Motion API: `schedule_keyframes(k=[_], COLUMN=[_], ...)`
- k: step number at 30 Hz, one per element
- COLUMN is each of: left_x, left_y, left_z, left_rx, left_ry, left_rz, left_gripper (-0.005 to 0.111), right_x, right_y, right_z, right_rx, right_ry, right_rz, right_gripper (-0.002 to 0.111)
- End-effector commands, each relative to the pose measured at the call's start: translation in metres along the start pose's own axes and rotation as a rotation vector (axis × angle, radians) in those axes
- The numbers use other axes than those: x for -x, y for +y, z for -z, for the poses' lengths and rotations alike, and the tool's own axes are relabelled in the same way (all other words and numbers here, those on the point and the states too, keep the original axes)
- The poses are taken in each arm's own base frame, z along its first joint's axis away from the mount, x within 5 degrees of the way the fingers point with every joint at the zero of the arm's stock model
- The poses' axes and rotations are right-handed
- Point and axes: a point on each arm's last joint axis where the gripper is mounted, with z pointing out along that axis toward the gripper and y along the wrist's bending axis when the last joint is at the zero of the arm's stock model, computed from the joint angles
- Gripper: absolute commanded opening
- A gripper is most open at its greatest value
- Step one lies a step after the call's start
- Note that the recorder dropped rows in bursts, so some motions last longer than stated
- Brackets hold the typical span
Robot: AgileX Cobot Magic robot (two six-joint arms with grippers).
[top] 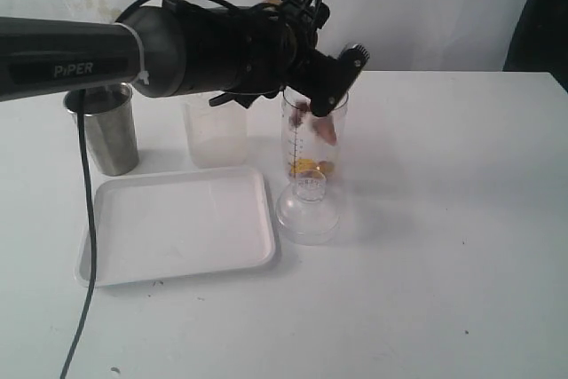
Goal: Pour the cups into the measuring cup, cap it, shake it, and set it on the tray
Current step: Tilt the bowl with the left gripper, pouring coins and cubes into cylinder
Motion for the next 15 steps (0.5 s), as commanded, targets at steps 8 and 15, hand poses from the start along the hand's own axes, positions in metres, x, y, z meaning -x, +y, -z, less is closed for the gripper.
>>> schedule_keyframes(k=[8, 15], left_x=[-0.0004, -0.0002], left_y=[0.0091, 0.0100], left_z=[0.0040, 0.0041], left_rx=[0.069, 0.079], left_ry=[-0.012, -0.013], left_rz=[-0.069, -0.087], left_gripper=[0.000, 0.000], right_x=[-0.0004, -0.0004], right_y=[0.0000, 0.0000], right_z=[-0.0001, -0.0001], right_rx=[0.002, 0.002], right_ry=[-0.011, -0.011], right_rz=[-0.008, -0.008], right_gripper=[0.000, 0.000])
